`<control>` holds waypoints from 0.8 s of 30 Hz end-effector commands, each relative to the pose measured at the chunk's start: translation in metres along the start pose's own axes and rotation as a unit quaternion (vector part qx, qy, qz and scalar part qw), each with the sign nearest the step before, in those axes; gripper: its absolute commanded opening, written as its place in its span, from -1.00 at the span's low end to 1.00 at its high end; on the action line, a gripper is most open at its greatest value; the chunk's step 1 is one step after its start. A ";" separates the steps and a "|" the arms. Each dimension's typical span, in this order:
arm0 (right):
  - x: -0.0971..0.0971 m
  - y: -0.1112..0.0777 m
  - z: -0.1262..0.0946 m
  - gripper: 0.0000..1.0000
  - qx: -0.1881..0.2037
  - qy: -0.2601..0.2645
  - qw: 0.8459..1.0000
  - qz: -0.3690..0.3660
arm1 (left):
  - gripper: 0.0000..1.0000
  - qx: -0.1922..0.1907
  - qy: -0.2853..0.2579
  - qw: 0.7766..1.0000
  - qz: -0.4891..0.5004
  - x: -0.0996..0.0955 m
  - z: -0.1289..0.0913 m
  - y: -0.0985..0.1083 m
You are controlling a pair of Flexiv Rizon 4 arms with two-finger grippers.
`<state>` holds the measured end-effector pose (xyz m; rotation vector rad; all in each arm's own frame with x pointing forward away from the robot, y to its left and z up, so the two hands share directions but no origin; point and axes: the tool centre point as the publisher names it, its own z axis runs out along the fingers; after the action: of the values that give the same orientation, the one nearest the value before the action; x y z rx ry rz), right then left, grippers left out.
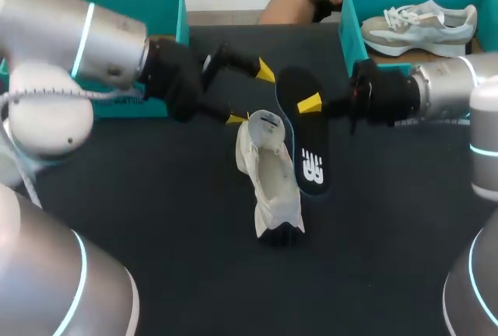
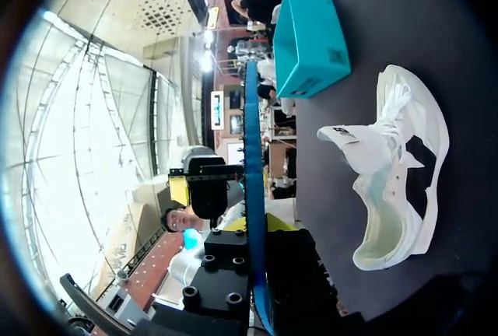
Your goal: Take the shoe out of the shoebox, open the shoe tongue, remove and reinsert the insole, then place the shoe into the shoebox
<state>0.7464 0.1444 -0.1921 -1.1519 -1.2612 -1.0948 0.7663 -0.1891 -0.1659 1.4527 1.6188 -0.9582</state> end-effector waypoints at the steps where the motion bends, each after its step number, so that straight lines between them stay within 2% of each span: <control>1: -0.005 -0.006 0.004 -1.00 -0.006 0.008 1.000 0.001 | 1.00 0.001 -0.111 0.994 0.001 0.012 0.004 0.000; 12: 0.003 -0.009 0.017 -1.00 -0.026 0.008 1.000 -0.006 | 1.00 -0.007 -0.113 0.994 0.003 0.025 0.015 0.004; 20: 0.005 -0.009 0.029 -1.00 -0.034 0.009 0.999 -0.009 | 0.99 -0.021 -0.141 0.990 0.013 0.020 0.028 0.008; 21: 0.005 -0.009 0.030 -1.00 -0.037 0.010 0.999 -0.010 | 0.91 -0.022 -0.142 0.990 0.013 0.019 0.030 0.009; 23: 0.004 -0.009 0.032 -1.00 -0.039 0.011 0.999 -0.012 | 0.55 -0.022 -0.150 0.988 0.013 0.018 0.033 0.009; 24: 0.004 -0.010 0.033 -1.00 -0.039 0.011 0.999 -0.012 | 0.44 -0.021 -0.152 0.988 0.014 0.018 0.035 0.009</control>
<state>0.7346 0.1707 -0.1866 -1.1799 -1.2332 -1.1726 0.7726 -0.2019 -0.1924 1.2548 1.4121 -1.0536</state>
